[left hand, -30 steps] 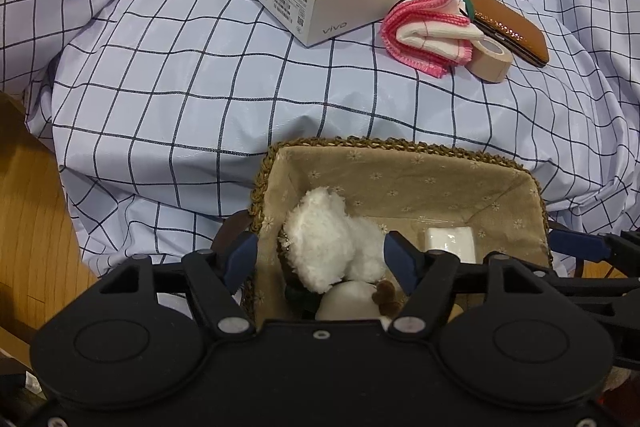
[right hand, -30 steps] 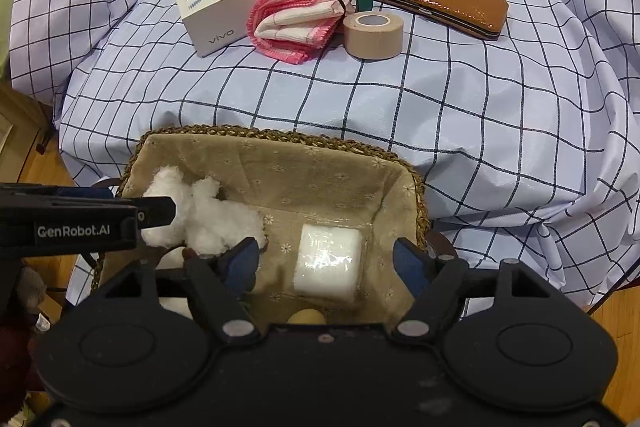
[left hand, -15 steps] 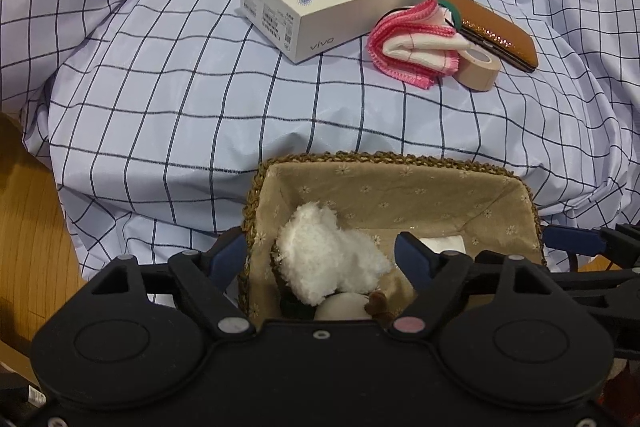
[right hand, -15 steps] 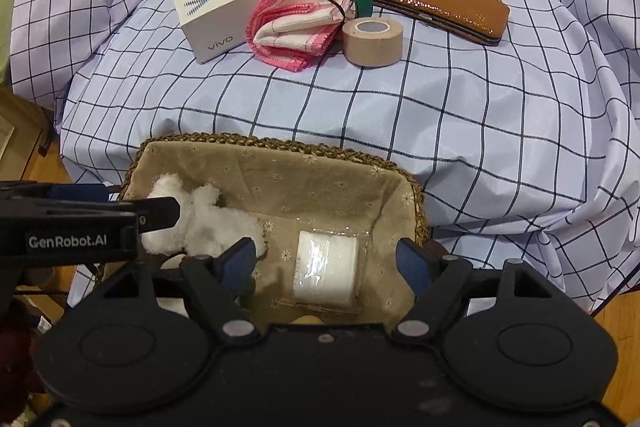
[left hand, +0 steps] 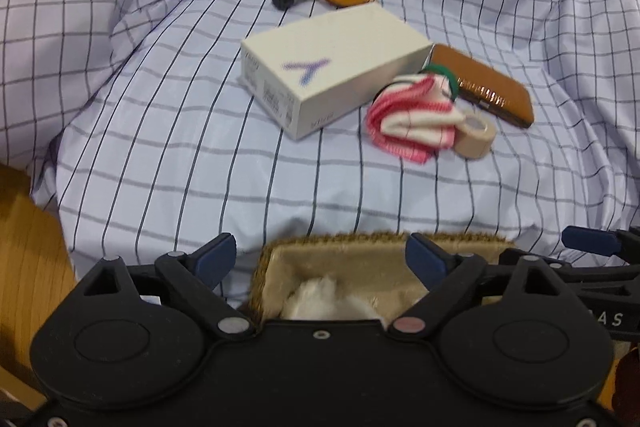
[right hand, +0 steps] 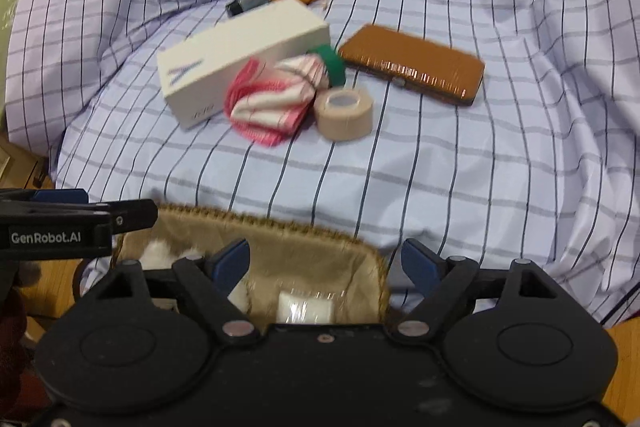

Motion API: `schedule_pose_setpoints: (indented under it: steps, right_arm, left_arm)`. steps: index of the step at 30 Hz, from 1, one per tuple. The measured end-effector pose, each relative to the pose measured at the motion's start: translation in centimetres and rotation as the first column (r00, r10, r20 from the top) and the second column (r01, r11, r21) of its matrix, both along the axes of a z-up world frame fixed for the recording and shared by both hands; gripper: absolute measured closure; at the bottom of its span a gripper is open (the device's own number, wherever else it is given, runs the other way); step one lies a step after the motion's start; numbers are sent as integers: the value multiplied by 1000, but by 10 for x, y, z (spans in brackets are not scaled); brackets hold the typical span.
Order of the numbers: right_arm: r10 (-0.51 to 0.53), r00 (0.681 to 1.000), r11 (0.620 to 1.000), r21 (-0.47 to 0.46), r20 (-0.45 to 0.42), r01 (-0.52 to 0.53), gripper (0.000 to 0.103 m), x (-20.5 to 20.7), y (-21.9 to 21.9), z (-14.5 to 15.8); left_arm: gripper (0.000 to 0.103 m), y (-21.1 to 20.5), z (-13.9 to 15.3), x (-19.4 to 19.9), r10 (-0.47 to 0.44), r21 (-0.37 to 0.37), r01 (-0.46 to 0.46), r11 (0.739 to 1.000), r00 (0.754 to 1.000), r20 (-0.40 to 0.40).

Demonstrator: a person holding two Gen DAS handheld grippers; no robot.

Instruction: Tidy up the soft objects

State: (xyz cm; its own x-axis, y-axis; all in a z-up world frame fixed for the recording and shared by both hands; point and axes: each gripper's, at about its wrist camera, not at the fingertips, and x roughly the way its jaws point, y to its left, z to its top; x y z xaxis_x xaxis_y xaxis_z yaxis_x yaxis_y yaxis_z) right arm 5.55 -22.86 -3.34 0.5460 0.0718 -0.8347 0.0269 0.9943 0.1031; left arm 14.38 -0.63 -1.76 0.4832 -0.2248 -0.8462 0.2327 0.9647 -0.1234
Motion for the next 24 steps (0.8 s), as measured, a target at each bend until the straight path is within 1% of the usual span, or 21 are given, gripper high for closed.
schedule_pose_setpoints:
  steps: [1,4,7,9,11,16,20,24]
  right_arm:
    - [-3,1000,1000,-7,13,3,20,3,-1,3]
    - [-10,999,1000,-14,38,11,20,16,-6,9]
    - [-12,998,1000,-16,66,13,20,30,-10,17]
    - [-13,996,1000,-25,90,15,14,41,-12,23]
    - [-16,994,1000,-24,113,19,13,53,-15,28]
    - [-30,987,1000,-4,161,31,13,88,-24,42]
    - [-36,981,999,-31,192,42,13,121,-27,50]
    - [-21,976,998,-56,216,34,13,155,-27,58]
  left_arm:
    - [14,-1,2,3,1,-6,-1,1000,1000,6]
    - [9,-3,7,15,15,-11,-14,1000,999,33]
    - [8,-5,13,30,31,-15,-30,999,997,65]
    - [8,-8,16,43,47,-12,-46,999,995,85]
    - [7,-10,18,58,67,-12,-66,998,993,97]
    - [6,-14,15,96,99,-40,-95,995,990,103]
    - [6,-17,11,123,126,-61,-120,991,986,112]
    - [6,-20,6,141,134,-71,-126,990,983,124]
